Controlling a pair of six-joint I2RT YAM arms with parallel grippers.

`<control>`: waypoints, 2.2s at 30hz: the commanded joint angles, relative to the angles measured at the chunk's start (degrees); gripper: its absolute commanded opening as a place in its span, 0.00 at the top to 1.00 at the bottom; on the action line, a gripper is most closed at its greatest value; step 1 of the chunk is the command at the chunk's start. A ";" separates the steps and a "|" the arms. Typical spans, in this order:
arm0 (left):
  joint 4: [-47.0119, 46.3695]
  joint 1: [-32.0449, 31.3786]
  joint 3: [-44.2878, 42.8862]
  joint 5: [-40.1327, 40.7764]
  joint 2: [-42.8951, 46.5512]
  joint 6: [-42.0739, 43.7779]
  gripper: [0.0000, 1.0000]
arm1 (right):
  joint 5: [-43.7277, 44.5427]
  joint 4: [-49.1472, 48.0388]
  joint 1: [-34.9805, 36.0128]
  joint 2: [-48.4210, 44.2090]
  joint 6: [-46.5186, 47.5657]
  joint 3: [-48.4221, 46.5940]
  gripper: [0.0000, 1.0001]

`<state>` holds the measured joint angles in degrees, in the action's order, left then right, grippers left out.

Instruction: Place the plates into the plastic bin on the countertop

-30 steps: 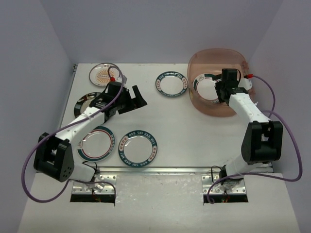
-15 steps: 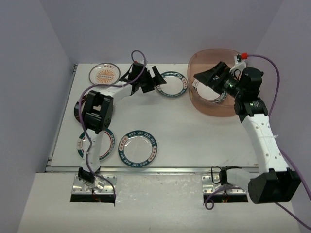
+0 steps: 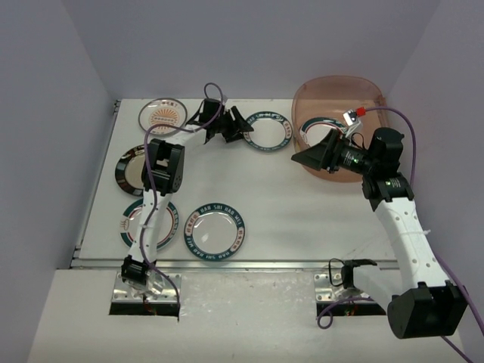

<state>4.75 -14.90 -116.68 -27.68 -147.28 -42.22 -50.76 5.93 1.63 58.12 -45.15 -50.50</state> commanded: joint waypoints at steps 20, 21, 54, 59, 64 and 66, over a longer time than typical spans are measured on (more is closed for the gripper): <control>-7.98 1.01 44.38 14.10 49.41 4.79 1.00 | 3.13 -19.21 -0.15 3.66 -7.42 2.32 0.01; -9.28 0.94 46.77 12.36 52.14 4.71 1.00 | 6.79 -13.67 0.34 4.49 -5.08 0.62 0.01; 8.84 -2.06 56.49 19.56 84.22 10.99 0.00 | 40.18 -10.56 -10.06 13.79 -24.20 -0.90 1.00; 14.82 -2.06 59.10 20.63 87.90 16.24 0.00 | 61.57 -7.77 -10.01 14.94 -39.23 -0.76 1.00; 15.89 -2.06 64.26 19.41 90.30 17.41 0.00 | 66.69 -11.49 -9.54 21.60 -46.00 -2.19 1.00; 15.69 -2.06 65.33 17.81 90.41 17.43 0.00 | 70.51 -15.87 -7.96 22.80 -45.40 -0.97 1.00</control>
<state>18.52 -17.17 -54.04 -8.71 -57.60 -27.25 8.34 0.50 -8.54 78.21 -83.26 -50.08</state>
